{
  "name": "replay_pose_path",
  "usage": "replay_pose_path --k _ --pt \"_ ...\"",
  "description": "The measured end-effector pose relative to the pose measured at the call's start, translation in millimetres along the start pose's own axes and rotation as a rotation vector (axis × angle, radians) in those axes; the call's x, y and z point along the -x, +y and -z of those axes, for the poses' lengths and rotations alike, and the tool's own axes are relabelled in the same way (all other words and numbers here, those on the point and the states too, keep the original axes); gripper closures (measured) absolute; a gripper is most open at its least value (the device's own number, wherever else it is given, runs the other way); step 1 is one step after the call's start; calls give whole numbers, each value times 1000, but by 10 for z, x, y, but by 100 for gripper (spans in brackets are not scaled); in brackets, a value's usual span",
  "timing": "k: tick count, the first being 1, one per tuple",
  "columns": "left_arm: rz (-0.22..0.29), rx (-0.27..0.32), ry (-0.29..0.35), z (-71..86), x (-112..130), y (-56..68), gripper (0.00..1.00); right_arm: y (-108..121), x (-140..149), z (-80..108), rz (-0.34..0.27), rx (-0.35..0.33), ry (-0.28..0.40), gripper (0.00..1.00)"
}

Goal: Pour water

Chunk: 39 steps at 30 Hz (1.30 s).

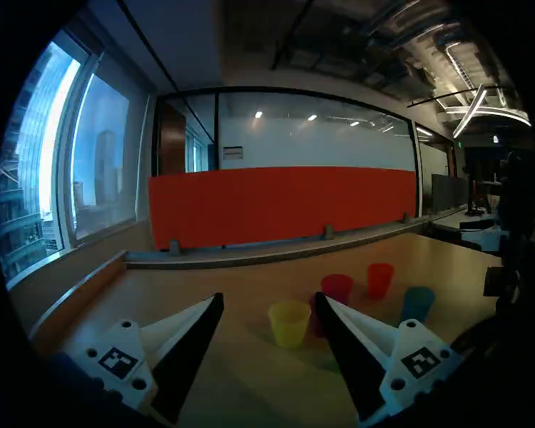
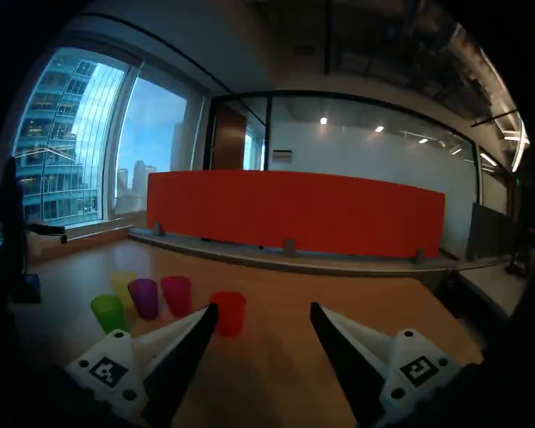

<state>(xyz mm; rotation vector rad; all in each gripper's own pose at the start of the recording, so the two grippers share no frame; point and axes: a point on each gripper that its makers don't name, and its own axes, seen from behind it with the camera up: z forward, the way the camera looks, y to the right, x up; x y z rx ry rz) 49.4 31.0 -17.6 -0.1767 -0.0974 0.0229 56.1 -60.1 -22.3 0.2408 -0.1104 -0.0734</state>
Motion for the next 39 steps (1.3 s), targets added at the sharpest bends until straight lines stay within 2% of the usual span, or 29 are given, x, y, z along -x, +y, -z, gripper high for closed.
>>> replay_pose_path --k 5,14,26,32,39 --pt "-3 -47 32 8 -58 -108 6 71 -73 17 -17 55 40 0" --pt "-12 -98 73 50 -112 -148 6 177 -197 95 -42 127 108 0" --pt "-37 -178 121 99 -165 -207 6 220 -283 169 -36 160 143 0" --pt "-20 -207 133 106 -85 -225 6 159 -345 213 -50 140 154 0" --pt "13 -213 128 86 126 -212 6 192 -356 270 -68 165 165 0"
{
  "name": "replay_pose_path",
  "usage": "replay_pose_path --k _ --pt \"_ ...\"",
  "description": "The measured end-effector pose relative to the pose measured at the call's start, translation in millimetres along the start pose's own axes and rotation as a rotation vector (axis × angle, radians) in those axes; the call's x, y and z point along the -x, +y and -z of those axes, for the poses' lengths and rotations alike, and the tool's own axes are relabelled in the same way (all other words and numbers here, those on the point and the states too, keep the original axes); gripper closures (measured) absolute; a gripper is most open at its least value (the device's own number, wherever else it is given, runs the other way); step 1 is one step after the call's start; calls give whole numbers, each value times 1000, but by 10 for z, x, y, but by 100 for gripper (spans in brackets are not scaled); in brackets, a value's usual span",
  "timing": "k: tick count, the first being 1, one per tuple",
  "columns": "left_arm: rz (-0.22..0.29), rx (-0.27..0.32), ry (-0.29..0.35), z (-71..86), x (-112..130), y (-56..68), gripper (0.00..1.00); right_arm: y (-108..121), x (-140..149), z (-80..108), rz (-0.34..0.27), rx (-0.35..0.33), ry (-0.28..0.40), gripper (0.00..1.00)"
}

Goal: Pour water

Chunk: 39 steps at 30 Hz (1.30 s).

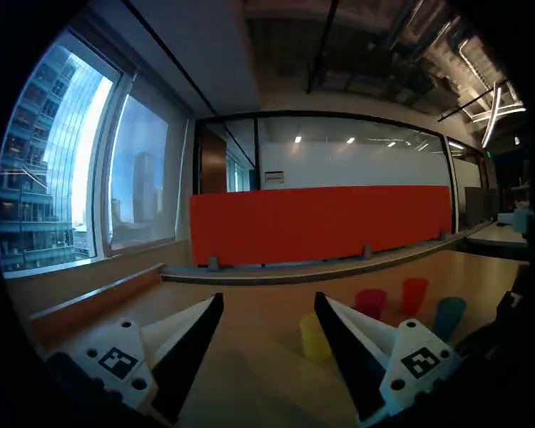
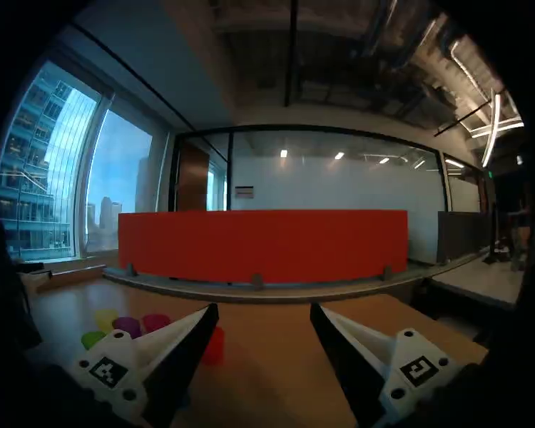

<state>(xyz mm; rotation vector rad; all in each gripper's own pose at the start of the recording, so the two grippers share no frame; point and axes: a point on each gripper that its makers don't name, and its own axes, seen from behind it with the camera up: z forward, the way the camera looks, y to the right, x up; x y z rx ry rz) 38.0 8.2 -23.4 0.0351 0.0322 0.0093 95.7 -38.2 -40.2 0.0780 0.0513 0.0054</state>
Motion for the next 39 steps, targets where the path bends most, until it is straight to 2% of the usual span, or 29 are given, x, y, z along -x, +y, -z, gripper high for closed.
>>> replay_pose_path --k 5,23,29,39 --pt "14 -2 -1 0 115 0 6 21 30 33 7 10 -13 0" --pt "16 22 -3 -67 395 57 6 120 37 114 27 44 -29 0" --pt "15 8 -13 -66 486 2 6 147 73 122 16 49 -41 0" --pt "36 13 -8 -85 509 -11 6 117 68 117 24 43 -43 0"
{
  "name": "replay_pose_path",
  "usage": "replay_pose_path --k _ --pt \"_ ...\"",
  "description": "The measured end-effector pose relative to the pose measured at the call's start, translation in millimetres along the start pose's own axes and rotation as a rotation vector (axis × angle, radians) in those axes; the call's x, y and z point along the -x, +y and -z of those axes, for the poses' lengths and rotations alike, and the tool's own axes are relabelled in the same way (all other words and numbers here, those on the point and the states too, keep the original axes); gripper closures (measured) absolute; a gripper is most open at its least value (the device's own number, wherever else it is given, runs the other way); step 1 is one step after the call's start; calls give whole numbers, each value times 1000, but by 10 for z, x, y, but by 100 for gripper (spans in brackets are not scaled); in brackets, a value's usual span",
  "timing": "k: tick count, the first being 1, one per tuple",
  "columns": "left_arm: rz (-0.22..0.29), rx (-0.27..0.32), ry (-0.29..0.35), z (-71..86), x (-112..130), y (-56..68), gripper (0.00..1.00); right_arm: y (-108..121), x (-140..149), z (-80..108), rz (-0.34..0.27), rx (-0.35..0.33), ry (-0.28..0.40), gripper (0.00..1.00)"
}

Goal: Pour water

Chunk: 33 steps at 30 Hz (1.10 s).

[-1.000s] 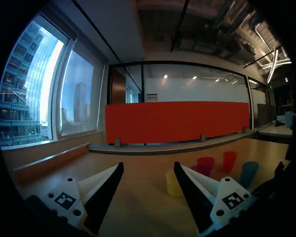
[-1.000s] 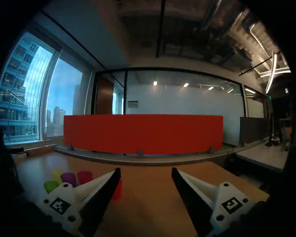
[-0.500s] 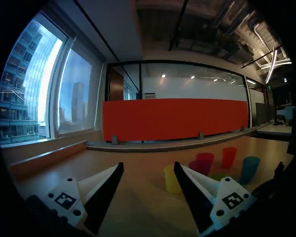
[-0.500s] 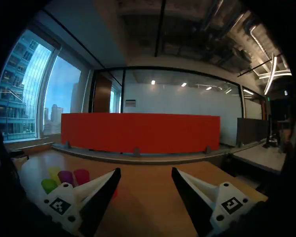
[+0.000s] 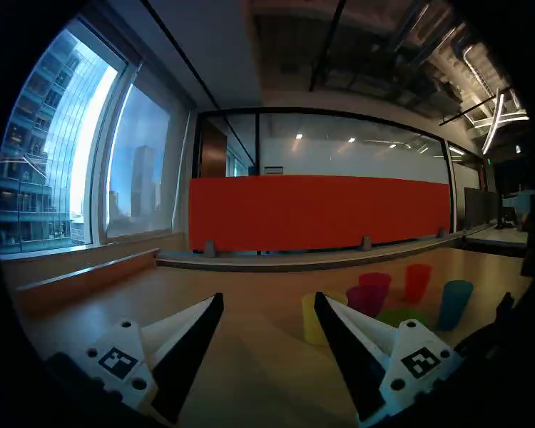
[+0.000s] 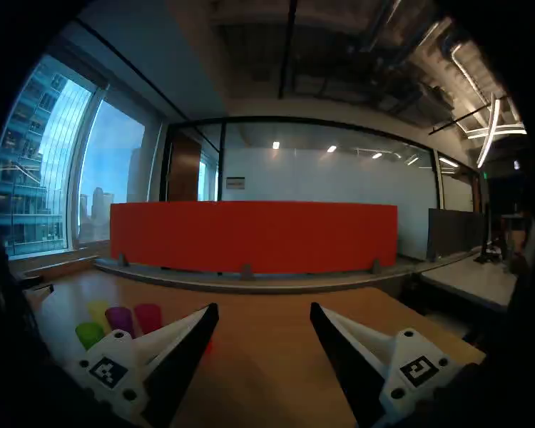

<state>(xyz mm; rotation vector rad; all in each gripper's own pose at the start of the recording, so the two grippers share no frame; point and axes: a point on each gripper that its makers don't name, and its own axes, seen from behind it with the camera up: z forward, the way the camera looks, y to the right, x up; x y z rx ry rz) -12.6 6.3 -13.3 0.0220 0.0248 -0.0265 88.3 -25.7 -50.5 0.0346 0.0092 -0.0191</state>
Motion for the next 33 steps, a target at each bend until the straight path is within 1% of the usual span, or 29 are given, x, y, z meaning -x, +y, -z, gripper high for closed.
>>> replay_pose_path --k 15,26,33 --pt "7 2 -30 -28 111 -20 6 -72 -20 -16 11 -9 1 0" --pt "7 6 -35 -27 115 -9 6 -95 -29 -25 5 -18 5 0" --pt "6 8 -38 -34 118 -10 6 -85 -65 -4 12 -23 18 0"
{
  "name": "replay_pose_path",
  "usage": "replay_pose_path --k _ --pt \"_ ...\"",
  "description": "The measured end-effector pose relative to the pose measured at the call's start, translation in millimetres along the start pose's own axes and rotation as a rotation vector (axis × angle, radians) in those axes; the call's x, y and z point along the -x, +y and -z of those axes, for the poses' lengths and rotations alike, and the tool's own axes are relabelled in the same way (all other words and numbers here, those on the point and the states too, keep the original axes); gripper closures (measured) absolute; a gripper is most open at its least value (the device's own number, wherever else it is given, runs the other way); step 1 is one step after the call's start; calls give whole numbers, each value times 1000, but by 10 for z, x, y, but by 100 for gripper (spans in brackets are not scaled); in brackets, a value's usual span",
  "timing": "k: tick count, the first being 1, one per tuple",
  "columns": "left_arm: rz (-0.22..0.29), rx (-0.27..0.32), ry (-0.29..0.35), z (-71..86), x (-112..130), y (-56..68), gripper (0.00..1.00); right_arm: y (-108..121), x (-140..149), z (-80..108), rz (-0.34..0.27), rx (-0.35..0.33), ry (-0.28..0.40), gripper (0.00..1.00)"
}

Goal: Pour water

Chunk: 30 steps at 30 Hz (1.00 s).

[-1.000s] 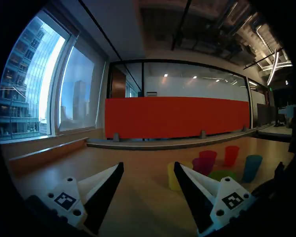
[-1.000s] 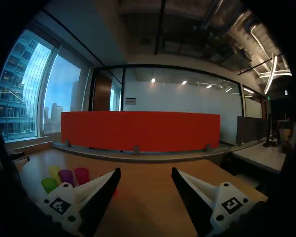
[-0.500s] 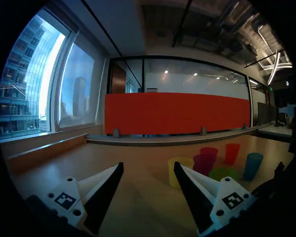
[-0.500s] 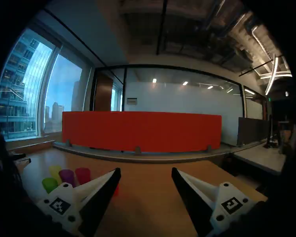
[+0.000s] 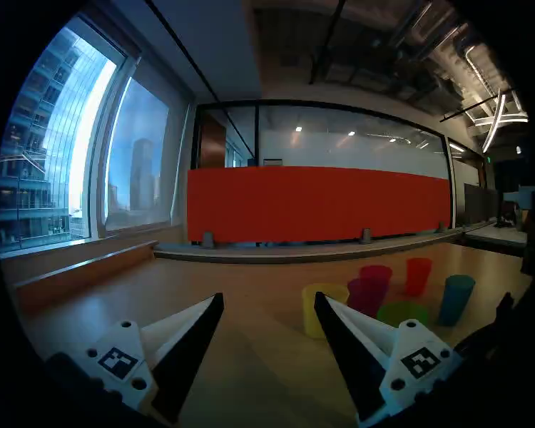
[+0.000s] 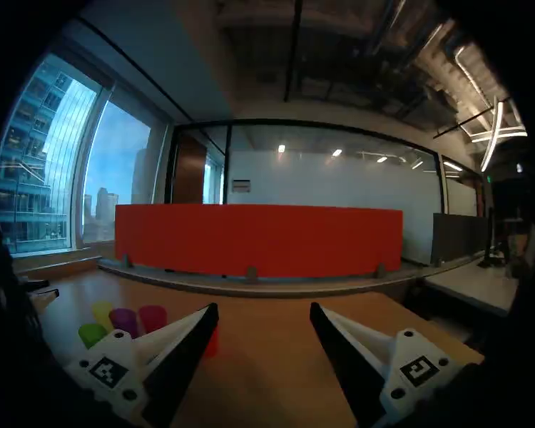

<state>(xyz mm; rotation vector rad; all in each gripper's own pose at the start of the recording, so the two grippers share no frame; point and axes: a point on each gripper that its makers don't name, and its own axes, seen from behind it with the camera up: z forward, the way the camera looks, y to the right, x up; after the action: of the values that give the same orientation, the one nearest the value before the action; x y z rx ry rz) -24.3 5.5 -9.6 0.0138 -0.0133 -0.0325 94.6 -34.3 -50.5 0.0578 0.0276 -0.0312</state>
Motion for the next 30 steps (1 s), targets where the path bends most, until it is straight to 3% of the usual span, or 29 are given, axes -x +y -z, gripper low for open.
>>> replay_pose_path --k 17,30 --pt "-1 0 -1 12 -2 5 6 126 74 -35 76 24 54 0" --pt "-1 0 -1 17 -6 5 5 58 423 -270 -17 0 35 0"
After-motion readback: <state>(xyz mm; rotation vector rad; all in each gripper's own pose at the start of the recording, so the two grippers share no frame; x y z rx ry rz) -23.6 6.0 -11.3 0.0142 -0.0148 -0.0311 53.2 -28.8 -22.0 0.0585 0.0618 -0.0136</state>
